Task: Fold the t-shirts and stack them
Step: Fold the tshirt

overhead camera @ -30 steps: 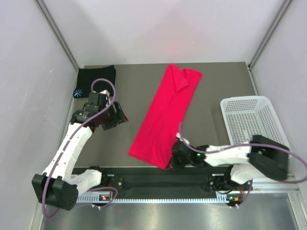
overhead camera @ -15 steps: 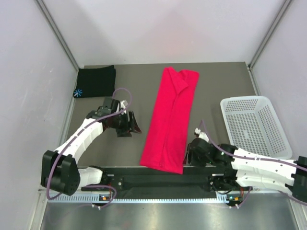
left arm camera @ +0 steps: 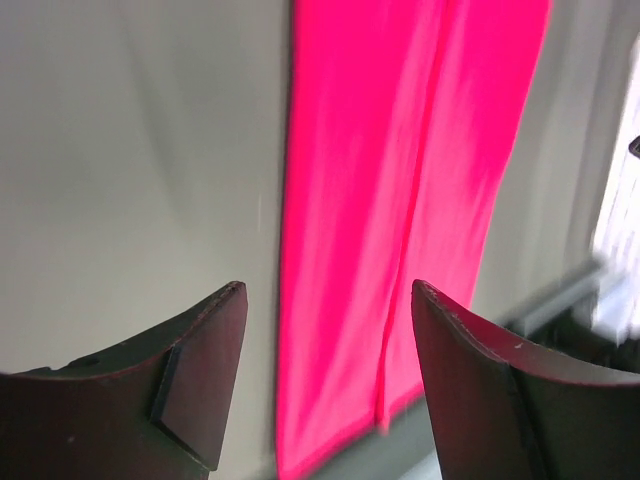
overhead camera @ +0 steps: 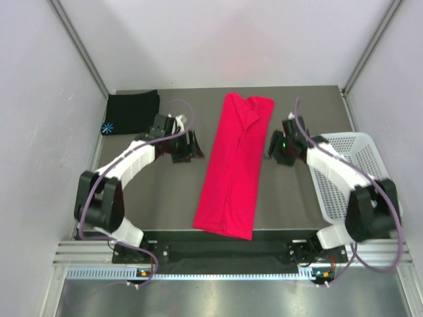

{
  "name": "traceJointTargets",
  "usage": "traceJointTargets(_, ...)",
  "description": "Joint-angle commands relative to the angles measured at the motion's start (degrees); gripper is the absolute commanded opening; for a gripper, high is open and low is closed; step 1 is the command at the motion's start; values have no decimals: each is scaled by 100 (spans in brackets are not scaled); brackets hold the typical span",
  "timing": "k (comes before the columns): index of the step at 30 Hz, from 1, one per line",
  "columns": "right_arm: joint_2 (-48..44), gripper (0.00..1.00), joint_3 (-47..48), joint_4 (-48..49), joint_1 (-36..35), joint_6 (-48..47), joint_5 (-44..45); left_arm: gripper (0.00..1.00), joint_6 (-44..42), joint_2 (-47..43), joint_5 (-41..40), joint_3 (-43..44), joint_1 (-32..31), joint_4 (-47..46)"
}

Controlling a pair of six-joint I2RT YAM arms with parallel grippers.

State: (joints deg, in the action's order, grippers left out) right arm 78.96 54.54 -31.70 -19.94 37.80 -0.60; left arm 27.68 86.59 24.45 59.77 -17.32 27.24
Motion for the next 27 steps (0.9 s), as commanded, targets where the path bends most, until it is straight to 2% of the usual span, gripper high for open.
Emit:
traceJointTargets(1, 908, 59, 1343, 647, 429, -738, -353, 72, -131, 882, -335, 789, -8, -1683)
traceJointTargets(5, 2069, 59, 2664, 683, 667, -897, -221, 71, -131, 2123, -431, 2253, -8, -2109)
traceJointTargets(10, 3264, 59, 3762, 1165, 1044, -827, -221, 70, -123, 3467, -572, 3285, 1, -3206)
traceJointTargets(13, 3915, 59, 4386, 1193, 1168, -845, -309, 71, -61, 4301, -564, 4223, 18, -3796)
traceJointTargets(19, 4426, 59, 4600, 1579, 1309, -748, -344, 74, 315, 5867, -379, 6052, 62, -4051)
traceJointTargets(24, 4839, 59, 4767, 1641, 1432, -590, -502, 77, 633, 6676, -563, 6714, 80, -4526)
traceJointTargets(27, 4918, 59, 4724, 1728, 1467, -555, -502, 75, 993, 6950, -591, 7021, 89, -4859)
